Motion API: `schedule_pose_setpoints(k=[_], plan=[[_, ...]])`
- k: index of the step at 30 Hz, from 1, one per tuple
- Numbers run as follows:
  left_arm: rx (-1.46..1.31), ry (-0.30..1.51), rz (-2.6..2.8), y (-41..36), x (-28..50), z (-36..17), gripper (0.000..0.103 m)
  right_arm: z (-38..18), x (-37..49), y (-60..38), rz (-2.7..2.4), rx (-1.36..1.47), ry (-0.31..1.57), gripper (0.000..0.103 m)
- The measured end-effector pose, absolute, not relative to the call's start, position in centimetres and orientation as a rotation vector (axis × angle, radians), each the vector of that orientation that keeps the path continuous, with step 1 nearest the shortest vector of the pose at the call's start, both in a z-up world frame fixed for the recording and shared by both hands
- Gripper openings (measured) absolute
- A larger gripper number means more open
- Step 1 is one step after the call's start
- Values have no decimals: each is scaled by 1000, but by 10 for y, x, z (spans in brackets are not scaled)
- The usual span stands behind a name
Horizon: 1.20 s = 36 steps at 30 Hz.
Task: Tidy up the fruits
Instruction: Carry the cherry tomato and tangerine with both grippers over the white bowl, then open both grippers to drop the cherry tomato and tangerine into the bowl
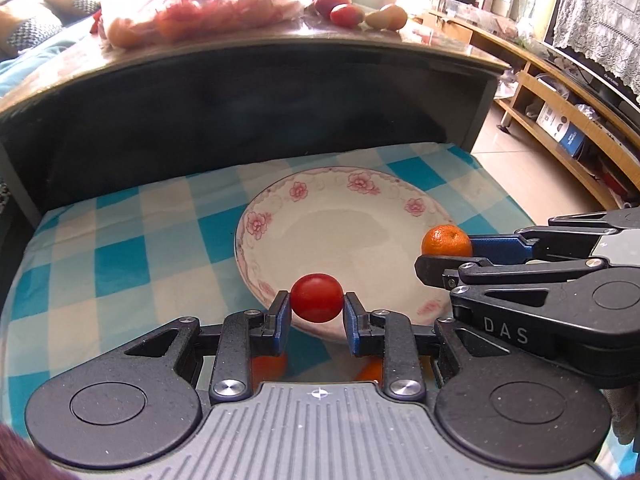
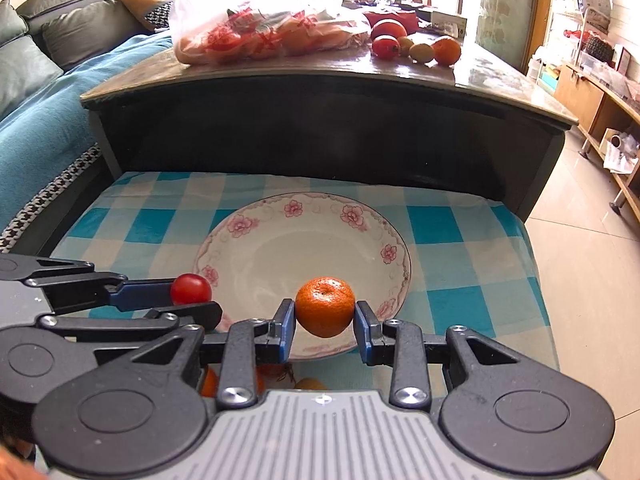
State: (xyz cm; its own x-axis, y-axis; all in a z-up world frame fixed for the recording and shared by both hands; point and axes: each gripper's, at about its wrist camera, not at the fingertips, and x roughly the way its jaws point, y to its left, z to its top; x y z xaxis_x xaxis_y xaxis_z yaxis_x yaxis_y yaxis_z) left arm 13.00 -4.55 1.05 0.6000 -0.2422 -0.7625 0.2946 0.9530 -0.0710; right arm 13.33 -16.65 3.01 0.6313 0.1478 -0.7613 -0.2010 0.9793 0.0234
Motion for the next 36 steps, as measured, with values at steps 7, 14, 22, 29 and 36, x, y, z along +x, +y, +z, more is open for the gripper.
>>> schedule_pose_setpoints(k=[7,14,22,29,36], plan=[[51,888,-315,-45,146,2,34,13,159,-168,201,-55,893,34],[46,892,-311,-44,152,-2,35,0,172,-167,207,-47,917,34],[46,894,-310,-44,153,-1,38,-2,174,-170,217,-21,934,35],[33,882,-301,-40,151,5,47,2,174,-173,218,-4,926,35],[38,865,-296,-36,145,15,48,14,170,-173,223,23,897,35]])
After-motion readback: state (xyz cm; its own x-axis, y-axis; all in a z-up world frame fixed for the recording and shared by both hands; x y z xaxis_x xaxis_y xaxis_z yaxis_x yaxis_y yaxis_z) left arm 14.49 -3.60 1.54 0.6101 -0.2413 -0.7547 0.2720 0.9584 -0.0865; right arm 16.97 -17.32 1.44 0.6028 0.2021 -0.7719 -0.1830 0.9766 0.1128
